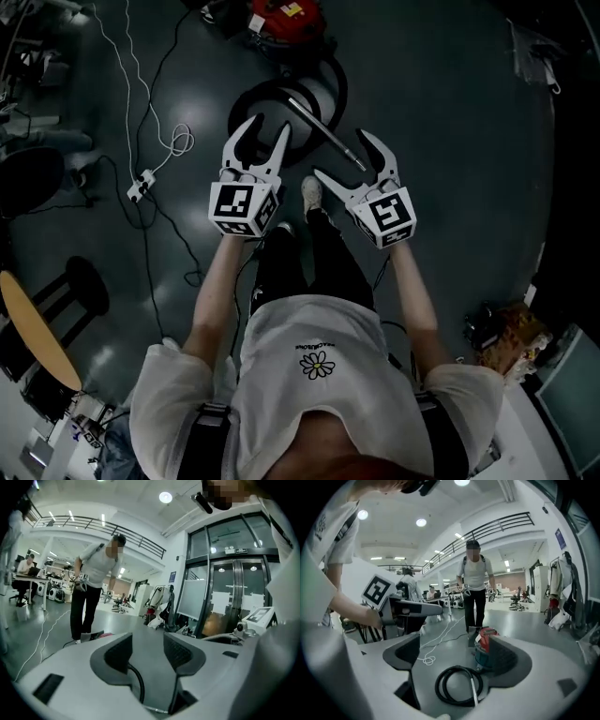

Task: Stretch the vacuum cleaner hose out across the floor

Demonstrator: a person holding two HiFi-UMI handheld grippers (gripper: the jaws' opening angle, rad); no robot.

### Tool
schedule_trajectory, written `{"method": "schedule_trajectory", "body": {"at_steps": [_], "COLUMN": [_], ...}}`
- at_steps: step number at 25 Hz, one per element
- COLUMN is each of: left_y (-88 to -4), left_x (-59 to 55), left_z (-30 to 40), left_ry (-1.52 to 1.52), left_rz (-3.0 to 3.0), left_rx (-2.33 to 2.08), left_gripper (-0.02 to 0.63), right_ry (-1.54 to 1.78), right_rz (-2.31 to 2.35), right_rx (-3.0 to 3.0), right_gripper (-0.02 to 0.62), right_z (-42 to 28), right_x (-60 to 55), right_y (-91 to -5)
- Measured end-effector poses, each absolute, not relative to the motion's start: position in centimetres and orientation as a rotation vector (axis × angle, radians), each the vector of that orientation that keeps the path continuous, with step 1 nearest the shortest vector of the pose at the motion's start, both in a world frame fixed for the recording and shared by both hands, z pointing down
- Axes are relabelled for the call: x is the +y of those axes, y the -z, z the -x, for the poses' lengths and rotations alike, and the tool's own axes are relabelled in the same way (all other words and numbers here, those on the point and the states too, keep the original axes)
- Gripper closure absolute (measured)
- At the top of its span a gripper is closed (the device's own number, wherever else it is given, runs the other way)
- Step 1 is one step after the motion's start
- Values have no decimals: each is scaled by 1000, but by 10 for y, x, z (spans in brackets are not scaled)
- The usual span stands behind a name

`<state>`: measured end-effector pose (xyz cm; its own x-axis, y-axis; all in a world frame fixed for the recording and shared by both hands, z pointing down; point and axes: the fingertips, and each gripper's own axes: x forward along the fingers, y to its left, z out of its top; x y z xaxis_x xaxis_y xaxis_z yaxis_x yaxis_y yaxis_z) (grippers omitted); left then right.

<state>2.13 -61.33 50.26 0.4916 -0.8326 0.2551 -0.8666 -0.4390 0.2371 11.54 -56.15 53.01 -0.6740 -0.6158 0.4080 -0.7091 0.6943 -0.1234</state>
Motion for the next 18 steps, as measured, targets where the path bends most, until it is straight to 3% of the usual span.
{"method": "schedule_trajectory", "body": {"at_steps": [3,12,18], "left_y": [-579,-869,-1010], "left_x": [-664,-708,-707], "left_z": [-29,-36,-32], "left_ry": [-238,-307,-350], "left_rz": [-2380,-2350,-2313], "left_rx": [-1394,-1240,-1188], "left_gripper": [354,354,354], "right_ry": [-440,-695,-828], "right_rz": [-929,-811,-746], "right_rx": [-2478,-2120,-1853], "right_gripper": [118,118,120], "right_z": [-113,-163,-188], "right_x": [-598,-634,-618], "right_y": [-622,-1029,-1231]}}
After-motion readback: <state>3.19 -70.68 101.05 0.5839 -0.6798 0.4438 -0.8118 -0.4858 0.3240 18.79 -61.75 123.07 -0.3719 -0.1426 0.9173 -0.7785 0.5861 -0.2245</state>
